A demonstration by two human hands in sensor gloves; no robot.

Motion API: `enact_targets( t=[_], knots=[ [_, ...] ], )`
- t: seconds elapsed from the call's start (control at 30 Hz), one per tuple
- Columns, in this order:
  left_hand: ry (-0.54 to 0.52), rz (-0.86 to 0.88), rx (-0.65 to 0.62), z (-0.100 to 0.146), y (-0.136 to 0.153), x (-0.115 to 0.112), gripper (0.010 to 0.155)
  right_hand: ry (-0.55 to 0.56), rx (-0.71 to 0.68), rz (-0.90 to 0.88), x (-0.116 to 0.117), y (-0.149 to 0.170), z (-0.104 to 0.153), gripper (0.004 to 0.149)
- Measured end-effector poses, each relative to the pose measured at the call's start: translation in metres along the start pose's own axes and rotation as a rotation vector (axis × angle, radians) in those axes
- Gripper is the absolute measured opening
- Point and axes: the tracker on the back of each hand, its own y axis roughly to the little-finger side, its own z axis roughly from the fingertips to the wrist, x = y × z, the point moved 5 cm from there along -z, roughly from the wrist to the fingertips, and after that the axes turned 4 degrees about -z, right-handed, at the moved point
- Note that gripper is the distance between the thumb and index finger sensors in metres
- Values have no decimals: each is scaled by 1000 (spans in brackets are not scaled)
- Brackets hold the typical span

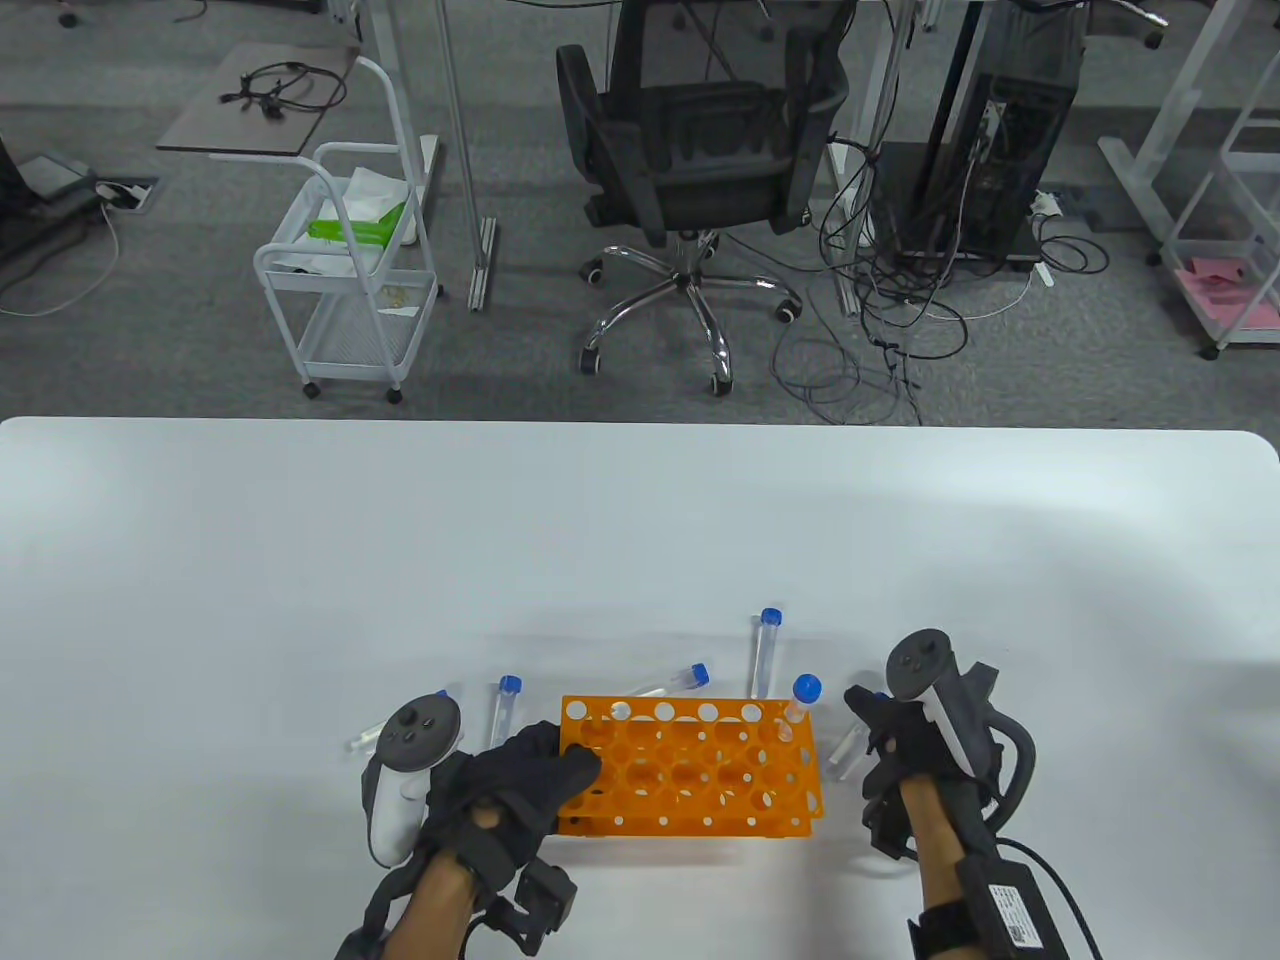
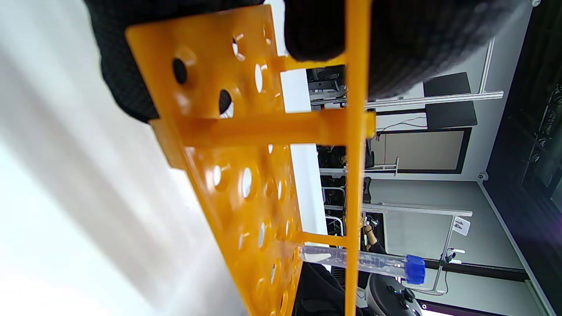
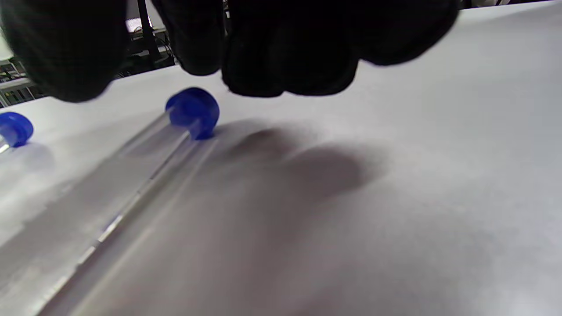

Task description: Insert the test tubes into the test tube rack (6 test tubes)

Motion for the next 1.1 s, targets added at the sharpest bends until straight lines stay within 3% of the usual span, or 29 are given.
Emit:
enact_targets(
  t=[0.4,0.6,1.1],
  knots=[
    [-2,-1,3,0,0,1,44,1,24,-15,6,2,-1,52],
    [-7,1,1,0,0,1,44,-86,9,-178,0,5,2,54],
    [-31,8,20,-1,6,7,44,-8,-170,-330,-53,-9,36,59]
  ],
)
